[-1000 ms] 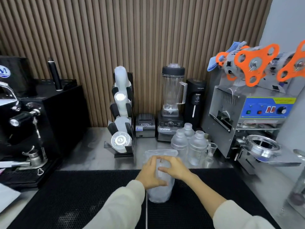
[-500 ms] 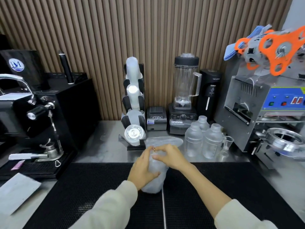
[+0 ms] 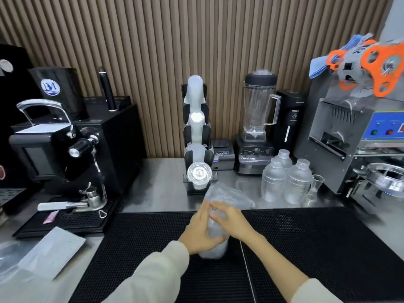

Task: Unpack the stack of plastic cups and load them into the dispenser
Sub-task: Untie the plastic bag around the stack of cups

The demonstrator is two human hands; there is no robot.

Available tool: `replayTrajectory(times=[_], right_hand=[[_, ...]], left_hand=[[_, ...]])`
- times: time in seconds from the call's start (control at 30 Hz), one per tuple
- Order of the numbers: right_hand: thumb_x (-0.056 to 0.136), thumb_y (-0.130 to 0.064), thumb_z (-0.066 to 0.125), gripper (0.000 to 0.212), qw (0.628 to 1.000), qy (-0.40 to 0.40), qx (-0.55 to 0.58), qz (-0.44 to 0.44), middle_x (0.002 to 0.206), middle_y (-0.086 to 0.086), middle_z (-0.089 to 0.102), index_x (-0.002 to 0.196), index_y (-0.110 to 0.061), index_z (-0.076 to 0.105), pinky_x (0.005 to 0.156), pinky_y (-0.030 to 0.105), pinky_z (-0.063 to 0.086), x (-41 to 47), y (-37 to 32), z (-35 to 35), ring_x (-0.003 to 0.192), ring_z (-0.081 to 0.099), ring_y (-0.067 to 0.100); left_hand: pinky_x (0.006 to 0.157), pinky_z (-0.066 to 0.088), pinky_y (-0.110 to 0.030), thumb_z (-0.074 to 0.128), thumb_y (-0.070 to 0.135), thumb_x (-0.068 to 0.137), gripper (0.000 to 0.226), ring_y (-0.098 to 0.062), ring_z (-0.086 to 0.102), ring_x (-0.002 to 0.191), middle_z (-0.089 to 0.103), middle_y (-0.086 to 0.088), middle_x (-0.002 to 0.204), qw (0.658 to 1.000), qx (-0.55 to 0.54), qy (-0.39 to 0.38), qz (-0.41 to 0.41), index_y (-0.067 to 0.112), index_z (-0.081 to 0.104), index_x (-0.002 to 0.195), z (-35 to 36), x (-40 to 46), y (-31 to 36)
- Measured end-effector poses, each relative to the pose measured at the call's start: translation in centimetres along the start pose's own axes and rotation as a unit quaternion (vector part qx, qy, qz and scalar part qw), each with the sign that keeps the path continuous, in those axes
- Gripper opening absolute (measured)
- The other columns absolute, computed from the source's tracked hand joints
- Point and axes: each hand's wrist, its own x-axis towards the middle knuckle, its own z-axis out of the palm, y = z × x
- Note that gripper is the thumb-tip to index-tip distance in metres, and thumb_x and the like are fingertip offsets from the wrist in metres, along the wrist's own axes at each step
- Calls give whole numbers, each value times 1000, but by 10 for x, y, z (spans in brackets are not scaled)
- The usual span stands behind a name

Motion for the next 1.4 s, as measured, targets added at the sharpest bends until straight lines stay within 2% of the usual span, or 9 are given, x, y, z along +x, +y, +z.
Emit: replayTrajectory(times=[0.17,0.27,0.43,0.67,0.83,1.1,1.2,1.27,1.4], right_hand=[[86,-24,68,45,998,48,50,-10,129,-1,61,128,-13,58,106,17,33,2,7,-6,123,49,3],[81,-20,73,37,990,97,98,-4,114,-3,68,116,-12,67,98,14,40,3,9,-10,111,57,5],[80,-14,74,16,989,93,115,-20,96,-1,73,94,-10,74,97,22,47,4,13,-22,99,65,7],[81,-14,72,14,993,56,90,-49,97,0,75,94,-12,76,94,18,46,13,9,-29,98,65,7],[83,-18,70,14,996,44,39,-67,101,-3,74,96,-15,76,95,18,44,14,9,-34,99,64,5],[87,-22,66,11,996,57,-21,-59,89,-8,73,85,-16,74,91,31,50,22,3,-41,93,65,8],[87,-22,65,9,997,53,-40,-50,88,-9,70,83,-17,71,92,35,49,24,3,-42,94,65,10],[87,-20,65,8,997,49,-35,-53,89,-8,69,83,-17,71,93,35,49,24,4,-43,95,65,11],[86,-22,67,7,996,56,-30,-59,89,-11,69,83,-17,71,92,29,48,23,1,-43,94,65,8]], left_hand=[[118,13,-33,44,38,92,56,-18,26,139,33,2,147,998,42,42,20,17,31,142,-21,5,9],[111,26,-49,30,56,82,60,-20,29,136,39,9,142,994,80,64,41,28,42,133,-25,16,5],[101,31,-33,37,48,80,42,-8,39,120,53,12,123,987,89,122,64,29,63,108,-31,26,13],[99,37,-38,63,31,84,10,-13,46,114,61,14,103,980,115,137,83,28,68,91,-35,35,9],[91,37,-34,45,48,79,33,-13,47,112,65,12,99,969,158,147,122,24,66,87,-35,29,9],[74,38,-24,55,31,81,10,-11,45,84,60,10,82,919,231,247,203,26,63,80,-21,21,8],[81,38,-20,57,33,80,18,-9,47,86,63,11,84,952,151,205,172,28,71,90,-19,16,9],[87,41,-18,62,27,80,18,-9,55,93,68,15,87,982,11,170,87,27,74,93,-20,12,15],[81,47,-16,70,11,81,8,-2,66,85,75,4,85,962,-232,134,-46,15,76,83,-28,12,23]])
